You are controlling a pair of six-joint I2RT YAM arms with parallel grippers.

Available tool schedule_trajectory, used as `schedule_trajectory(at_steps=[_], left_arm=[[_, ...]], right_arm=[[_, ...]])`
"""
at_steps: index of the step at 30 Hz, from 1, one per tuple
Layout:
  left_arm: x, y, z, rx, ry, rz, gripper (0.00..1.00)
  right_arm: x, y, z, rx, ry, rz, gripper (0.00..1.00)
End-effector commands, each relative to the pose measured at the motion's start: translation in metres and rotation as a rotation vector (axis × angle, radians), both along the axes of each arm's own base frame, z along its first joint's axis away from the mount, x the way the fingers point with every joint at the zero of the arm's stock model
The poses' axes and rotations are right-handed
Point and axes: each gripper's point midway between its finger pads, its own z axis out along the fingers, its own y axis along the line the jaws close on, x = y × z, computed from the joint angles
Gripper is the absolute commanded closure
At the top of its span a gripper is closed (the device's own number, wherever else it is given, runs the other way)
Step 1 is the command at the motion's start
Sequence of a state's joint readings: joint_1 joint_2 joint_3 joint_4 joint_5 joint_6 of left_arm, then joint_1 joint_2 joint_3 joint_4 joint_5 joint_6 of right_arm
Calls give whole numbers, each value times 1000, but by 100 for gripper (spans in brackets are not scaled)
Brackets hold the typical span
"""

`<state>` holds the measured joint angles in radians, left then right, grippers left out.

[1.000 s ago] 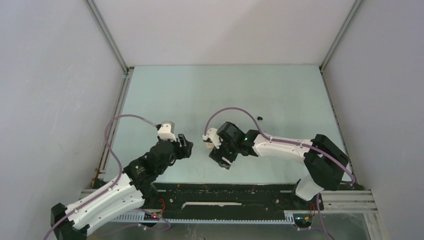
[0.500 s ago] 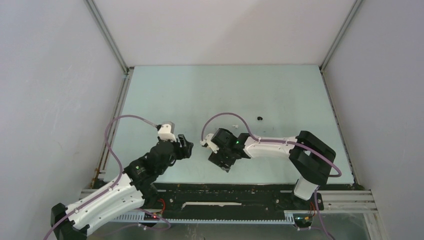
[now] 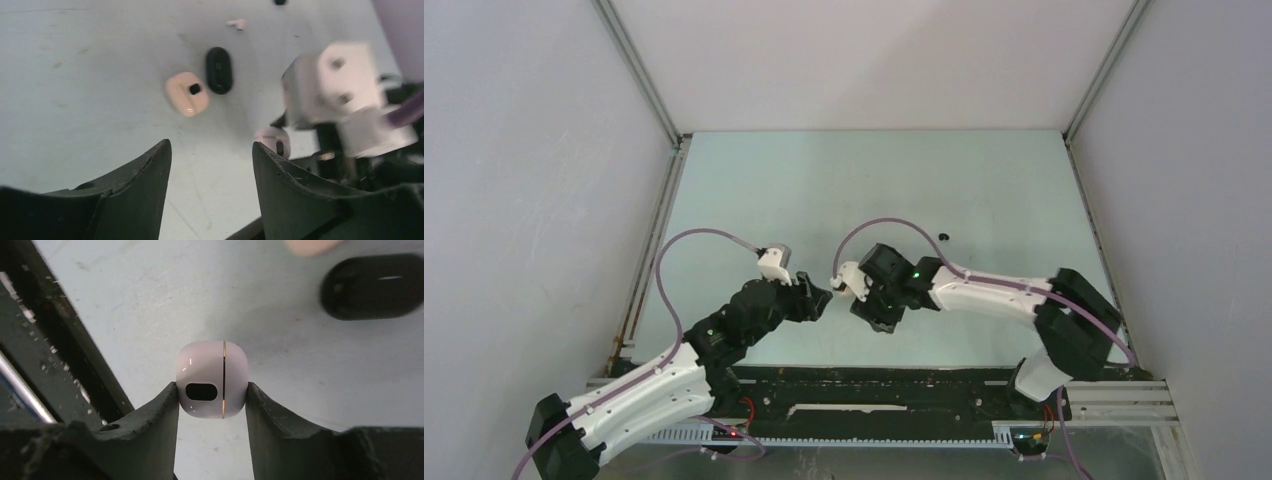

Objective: Insert the wireless bluetooth earbuds into the charging case
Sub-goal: Pick up the charging case at the center of the board.

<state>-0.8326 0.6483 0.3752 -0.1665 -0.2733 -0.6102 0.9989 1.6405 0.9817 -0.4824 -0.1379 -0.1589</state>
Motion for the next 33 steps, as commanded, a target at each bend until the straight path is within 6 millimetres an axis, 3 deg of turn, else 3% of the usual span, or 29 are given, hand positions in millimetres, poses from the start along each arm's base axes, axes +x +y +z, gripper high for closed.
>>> schedule_trajectory(at_steps=[1,6,11,18,33], left_arm=[[-18,-50,45,-223,-100,-259,33],[-38,-77,58,-316,-105,-443,32],[-46,-98,59,-338,-58,-522,35],[-35,-107,55,-352,-8,-474,38],[-49,-133,48,-425,108,-591,54]], right_arm=[[5,5,67,170,-140,166,78],[1,1,91,237,-192,215,79],[-4,3,98,261,-198,226,79],[-5,5,106,273,-222,230,78],[-1,9,124,304,-265,214,77]])
